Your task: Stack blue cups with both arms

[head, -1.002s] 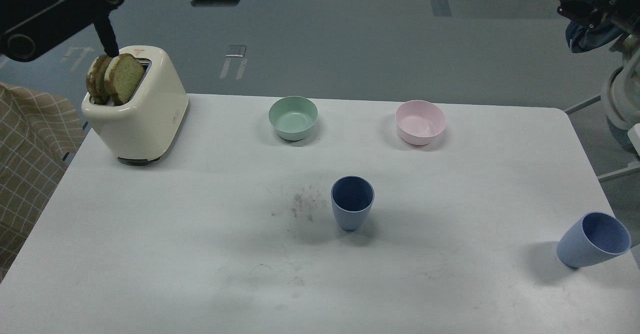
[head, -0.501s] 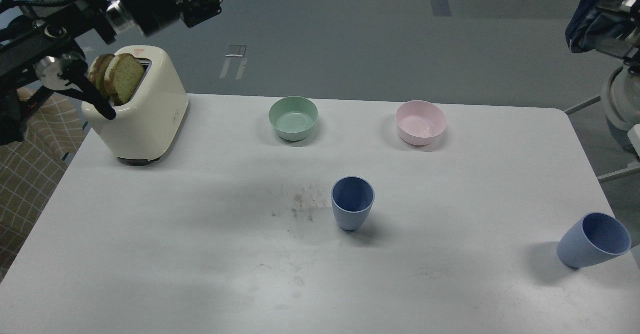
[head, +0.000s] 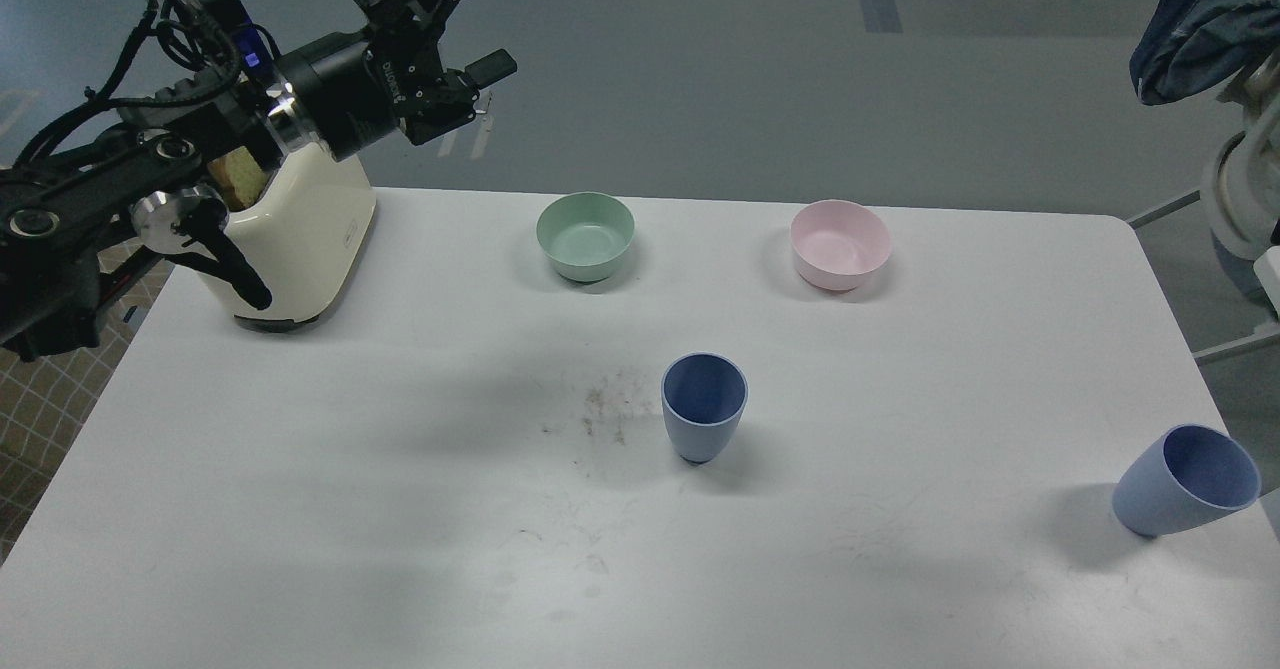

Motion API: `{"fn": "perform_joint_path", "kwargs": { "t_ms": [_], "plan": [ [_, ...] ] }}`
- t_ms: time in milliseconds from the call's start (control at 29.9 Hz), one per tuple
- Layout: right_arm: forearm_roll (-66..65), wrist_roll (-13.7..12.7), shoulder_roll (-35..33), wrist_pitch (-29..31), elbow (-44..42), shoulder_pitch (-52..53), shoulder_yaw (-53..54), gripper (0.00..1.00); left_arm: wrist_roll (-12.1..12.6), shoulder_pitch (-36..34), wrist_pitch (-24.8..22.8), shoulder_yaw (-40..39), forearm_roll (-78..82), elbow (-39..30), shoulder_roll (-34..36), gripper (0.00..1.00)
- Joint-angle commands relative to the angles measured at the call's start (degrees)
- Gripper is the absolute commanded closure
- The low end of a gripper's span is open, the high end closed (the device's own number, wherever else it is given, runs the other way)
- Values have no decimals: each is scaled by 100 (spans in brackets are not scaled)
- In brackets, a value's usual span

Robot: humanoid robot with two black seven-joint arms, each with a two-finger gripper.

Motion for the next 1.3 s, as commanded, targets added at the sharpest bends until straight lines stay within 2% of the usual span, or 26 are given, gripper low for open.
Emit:
{"fn": "perform_joint_path", "kwargs": {
  "t_ms": [0, 200, 467, 601, 701, 868, 1202, 1269],
  "plan": [
    [-867, 0, -8, -1, 167, -1, -501, 0, -1, 20, -2, -51, 1, -2, -51, 2],
    [-2168, 0, -8, -453, 203, -1, -1187, 0, -1, 134, -20, -147, 1, -11, -103, 2],
    [-2601, 0, -105, -612, 167, -27, -1329, 0, -1, 222, -20, -165, 1, -11, -226, 2],
    [-3092, 0, -79, -831, -192, -53, -1426, 0, -1, 240, -11, -165, 1, -11, -288, 2],
    [-3155, 0, -26, -1016, -438, -106, -1435, 0, -1, 249, -11, -165, 1, -11, -297, 2],
    [-3041, 0, 431, -1543, -949, -299, -1540, 0, -1, 345, -19, -174, 1, -11, -297, 2],
    [-2549, 0, 958, -1588, -1037, -695, -1540, 0, -1, 521, -28, -394, 1, -29, -288, 2],
    [-2531, 0, 1116, -1614, -1264, -765, -1540, 6, -1, 573, -28, -402, 1, -29, -288, 2]
  ]
}}
